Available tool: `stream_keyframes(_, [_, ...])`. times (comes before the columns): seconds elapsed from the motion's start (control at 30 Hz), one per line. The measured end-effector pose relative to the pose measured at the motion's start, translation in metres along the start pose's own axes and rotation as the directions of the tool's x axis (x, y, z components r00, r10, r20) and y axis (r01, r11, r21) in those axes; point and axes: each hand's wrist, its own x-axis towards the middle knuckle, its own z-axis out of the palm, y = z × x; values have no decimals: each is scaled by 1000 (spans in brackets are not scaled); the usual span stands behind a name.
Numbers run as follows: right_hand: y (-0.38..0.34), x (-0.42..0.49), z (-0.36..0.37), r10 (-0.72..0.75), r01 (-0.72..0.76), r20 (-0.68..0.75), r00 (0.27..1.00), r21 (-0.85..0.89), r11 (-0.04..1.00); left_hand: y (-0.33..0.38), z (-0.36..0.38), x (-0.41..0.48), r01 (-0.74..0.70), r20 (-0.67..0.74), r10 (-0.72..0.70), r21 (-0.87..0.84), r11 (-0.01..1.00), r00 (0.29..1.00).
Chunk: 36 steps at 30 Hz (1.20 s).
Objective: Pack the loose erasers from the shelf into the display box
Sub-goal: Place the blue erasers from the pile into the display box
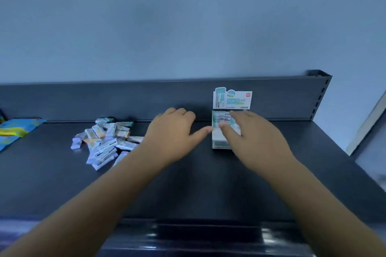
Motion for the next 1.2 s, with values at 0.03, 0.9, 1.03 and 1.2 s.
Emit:
stream_keyframes(0.03, [-16,-6,8,48,-48,-28,998,15,999,-8,-3,-8,6,-6,-6,1,1000,1000])
stream_keyframes(0.9, [-184,24,95,-88,66,54,995,323,944,-161,-18,-81,384,74,-426,-592,709,902])
stream_keyframes(1.03, [-210,46,96,-125,85,102,987,334,939,-192,-30,-81,405,26,-496,-615,676,868])
stream_keyframes(1.2, [-231,86,105,-119,79,193,974,202,976,-233,-47,-67,506,199,-554,-715,483,809])
